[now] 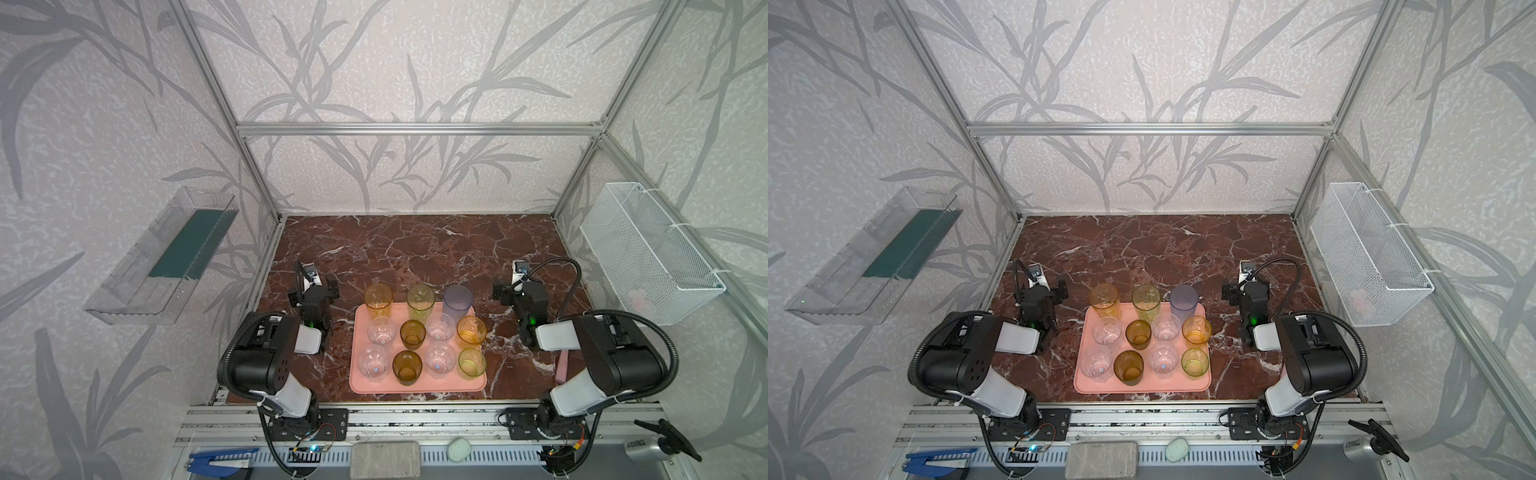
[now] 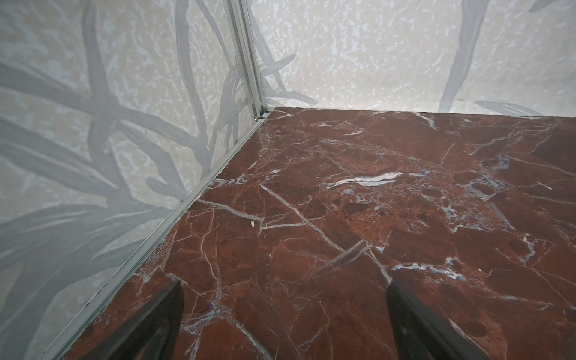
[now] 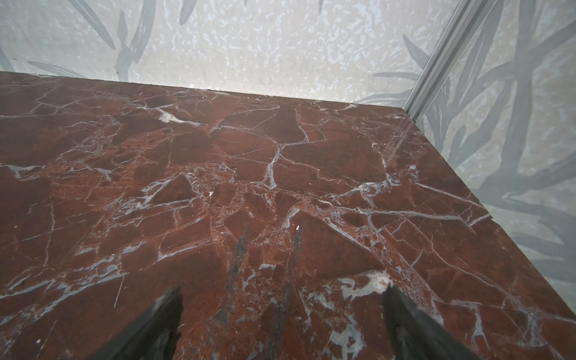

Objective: Place the glasses into the tray

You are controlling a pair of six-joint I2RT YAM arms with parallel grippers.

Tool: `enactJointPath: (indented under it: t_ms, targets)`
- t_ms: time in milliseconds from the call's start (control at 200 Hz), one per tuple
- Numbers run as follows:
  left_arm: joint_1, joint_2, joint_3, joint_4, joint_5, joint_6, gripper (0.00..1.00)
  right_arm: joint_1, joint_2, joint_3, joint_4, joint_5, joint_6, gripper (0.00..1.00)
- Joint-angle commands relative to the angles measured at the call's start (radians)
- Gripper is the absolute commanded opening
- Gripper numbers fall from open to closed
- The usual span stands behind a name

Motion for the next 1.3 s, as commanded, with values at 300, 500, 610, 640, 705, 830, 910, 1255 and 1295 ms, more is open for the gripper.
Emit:
enactJointPath:
  t_ms: [300,500,610,640,705,830,910,1255,1295]
  targets:
    - [-0.001,0.009,0.011,0.019,0.003,0.0,0.99,0.003,0.007,0.001,0.032,-0.001,-0.009,0.99]
    - [-0.001,0.009,0.011,0.019,0.001,0.0,0.99,0.003,0.007,0.001,0.032,-0.001,-0.01,0.99]
    - [-0.001,0.008,0.011,0.019,0.002,0.0,0.99,0.002,0.007,0.002,0.032,-0.001,-0.009,0.99]
    - [-0.001,0.009,0.011,0.019,0.002,0.0,0.99,0.003,0.007,0.002,0.032,-0.001,-0.01,0.99]
    - [-0.001,0.008,0.011,0.019,0.003,0.0,0.99,0.003,0.007,0.001,0.032,-0.001,-0.009,0.99]
    - [-0.001,0.009,0.011,0.019,0.002,0.0,0.99,0.002,0.007,0.001,0.032,-0.001,-0.009,0.99]
    - [-0.001,0.008,0.01,0.019,0.002,0.0,0.99,0.003,0.007,0.002,0.032,-0.001,-0.009,0.99]
    - [0.002,0.006,0.016,0.006,0.009,-0.003,0.99,0.003,0.007,0.001,0.033,-0.001,-0.009,0.99]
    - [0.002,0.007,0.015,0.005,0.009,-0.003,0.99,0.001,0.007,0.002,0.032,-0.001,-0.01,0.99]
